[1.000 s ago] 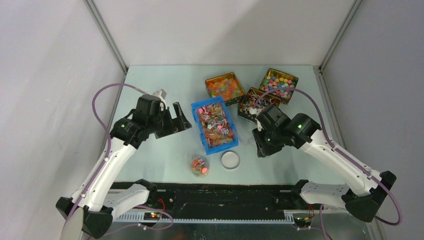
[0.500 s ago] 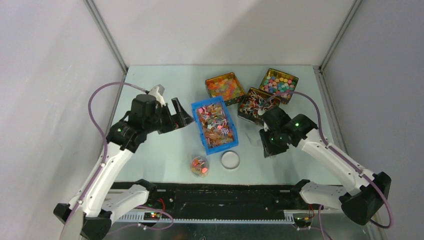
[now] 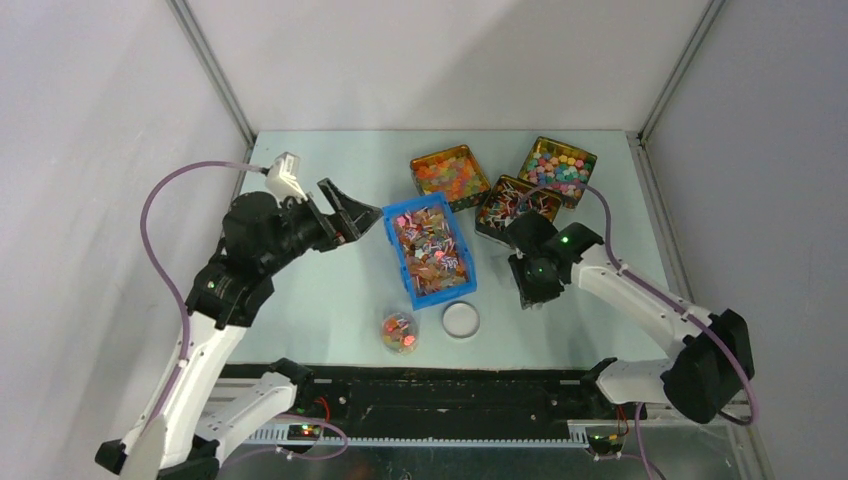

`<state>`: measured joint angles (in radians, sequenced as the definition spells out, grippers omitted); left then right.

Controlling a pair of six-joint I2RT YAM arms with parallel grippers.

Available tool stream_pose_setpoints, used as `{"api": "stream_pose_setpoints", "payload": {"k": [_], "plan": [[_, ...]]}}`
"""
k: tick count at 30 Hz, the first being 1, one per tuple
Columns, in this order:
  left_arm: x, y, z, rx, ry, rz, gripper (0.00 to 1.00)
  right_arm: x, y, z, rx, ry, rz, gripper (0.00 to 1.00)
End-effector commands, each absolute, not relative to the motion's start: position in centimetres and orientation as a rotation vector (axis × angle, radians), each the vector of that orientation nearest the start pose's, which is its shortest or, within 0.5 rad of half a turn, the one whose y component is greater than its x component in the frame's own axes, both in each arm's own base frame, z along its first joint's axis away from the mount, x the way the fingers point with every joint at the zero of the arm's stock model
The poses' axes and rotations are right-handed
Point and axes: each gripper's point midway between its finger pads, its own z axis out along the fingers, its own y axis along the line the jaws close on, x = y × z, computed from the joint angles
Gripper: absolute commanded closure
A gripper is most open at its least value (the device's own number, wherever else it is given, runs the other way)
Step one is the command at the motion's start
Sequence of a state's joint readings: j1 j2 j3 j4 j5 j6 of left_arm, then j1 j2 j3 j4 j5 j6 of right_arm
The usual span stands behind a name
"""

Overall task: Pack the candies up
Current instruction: Place the spatula at the center of the board.

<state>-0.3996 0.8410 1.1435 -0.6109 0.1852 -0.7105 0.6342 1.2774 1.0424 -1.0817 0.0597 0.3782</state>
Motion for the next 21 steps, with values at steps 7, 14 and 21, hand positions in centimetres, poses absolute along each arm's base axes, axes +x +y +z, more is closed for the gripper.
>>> {"api": "stream_pose_setpoints", "payload": {"k": [7, 14, 21], "plan": [[22.7, -17.0, 38.8, -0.146, 1.809, -1.064, 0.0, 21.0, 14.2, 9.2, -0.296, 2.807, -0.01, 1.0], [22.4, -17.0, 38.5, -0.16, 1.8, -1.089, 0.0, 20.8, 13.9, 7.5, -0.297, 2.832, -0.068, 1.0], [22.3, -17.2, 37.8, -0.163, 1.814, -1.108, 0.0, 20.0, 13.6, 6.1, -0.313, 2.871, -0.116, 0.86]]}}
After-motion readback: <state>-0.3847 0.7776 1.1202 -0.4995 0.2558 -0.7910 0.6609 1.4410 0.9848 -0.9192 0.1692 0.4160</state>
